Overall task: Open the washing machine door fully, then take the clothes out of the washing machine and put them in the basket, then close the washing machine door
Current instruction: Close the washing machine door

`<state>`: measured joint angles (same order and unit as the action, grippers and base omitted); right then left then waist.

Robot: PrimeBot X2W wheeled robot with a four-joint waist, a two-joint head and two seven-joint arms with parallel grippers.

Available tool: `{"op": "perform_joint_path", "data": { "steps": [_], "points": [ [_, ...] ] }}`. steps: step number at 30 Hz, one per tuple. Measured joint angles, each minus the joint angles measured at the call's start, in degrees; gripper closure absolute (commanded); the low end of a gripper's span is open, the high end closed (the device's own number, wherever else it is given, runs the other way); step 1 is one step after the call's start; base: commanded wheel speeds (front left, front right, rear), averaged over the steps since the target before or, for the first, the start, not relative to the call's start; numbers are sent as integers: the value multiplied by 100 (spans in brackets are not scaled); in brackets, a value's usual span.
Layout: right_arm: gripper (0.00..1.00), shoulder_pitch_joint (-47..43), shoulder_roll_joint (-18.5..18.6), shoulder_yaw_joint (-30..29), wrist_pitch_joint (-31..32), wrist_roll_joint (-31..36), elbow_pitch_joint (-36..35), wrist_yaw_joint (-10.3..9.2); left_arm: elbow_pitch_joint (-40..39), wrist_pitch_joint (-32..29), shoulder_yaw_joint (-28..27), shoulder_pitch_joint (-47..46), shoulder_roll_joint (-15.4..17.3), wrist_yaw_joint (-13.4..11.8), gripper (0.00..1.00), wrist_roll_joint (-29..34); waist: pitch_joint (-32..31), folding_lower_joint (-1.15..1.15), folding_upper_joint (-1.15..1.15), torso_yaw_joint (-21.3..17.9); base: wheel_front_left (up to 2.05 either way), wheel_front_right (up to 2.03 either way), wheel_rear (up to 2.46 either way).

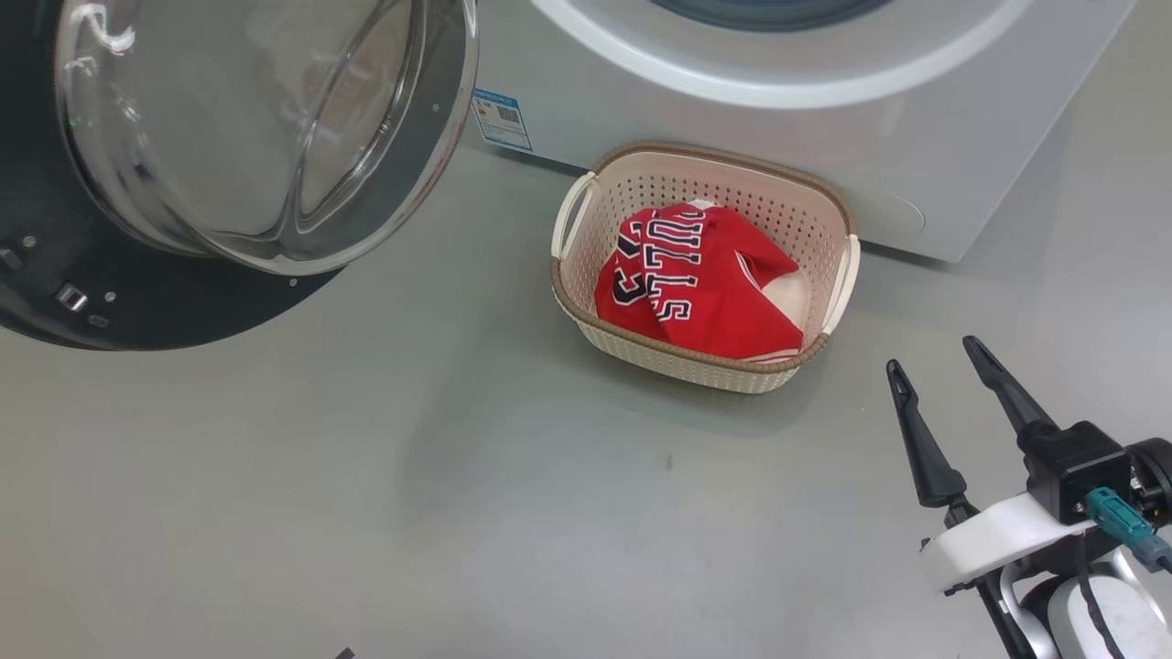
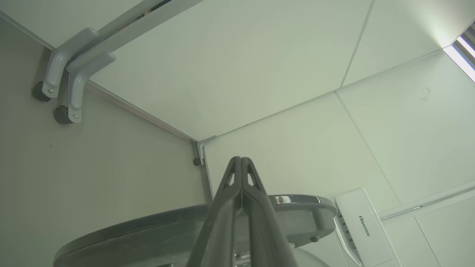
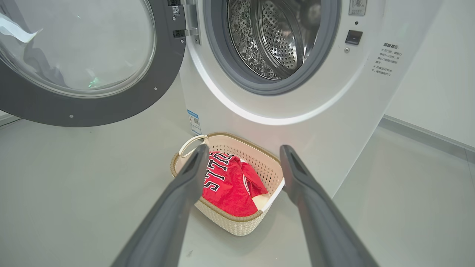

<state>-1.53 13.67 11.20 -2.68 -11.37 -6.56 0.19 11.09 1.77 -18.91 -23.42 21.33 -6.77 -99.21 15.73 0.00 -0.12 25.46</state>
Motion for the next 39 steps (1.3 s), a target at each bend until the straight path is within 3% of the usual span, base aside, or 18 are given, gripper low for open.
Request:
{"op": "perform_joint_path", "data": {
  "steps": [14, 26, 39],
  "points": [
    [0, 162, 211, -225, 62, 0, -208, 25, 1083, -70, 203, -748, 170, -7, 100, -2, 649, 0, 0, -303, 0, 0, 0],
    [0, 172, 257, -252, 94, 0, -208, 26, 1702, -127, 455, -1127, 182, -8, 100, 102, 748, 0, 0, -245, 0, 0, 0],
    [0, 173, 264, -255, 118, -4, -205, 33, 1879, -823, 829, -1187, 414, 43, 100, 153, 672, 0, 0, -134, 0, 0, 0]
  ]
}}
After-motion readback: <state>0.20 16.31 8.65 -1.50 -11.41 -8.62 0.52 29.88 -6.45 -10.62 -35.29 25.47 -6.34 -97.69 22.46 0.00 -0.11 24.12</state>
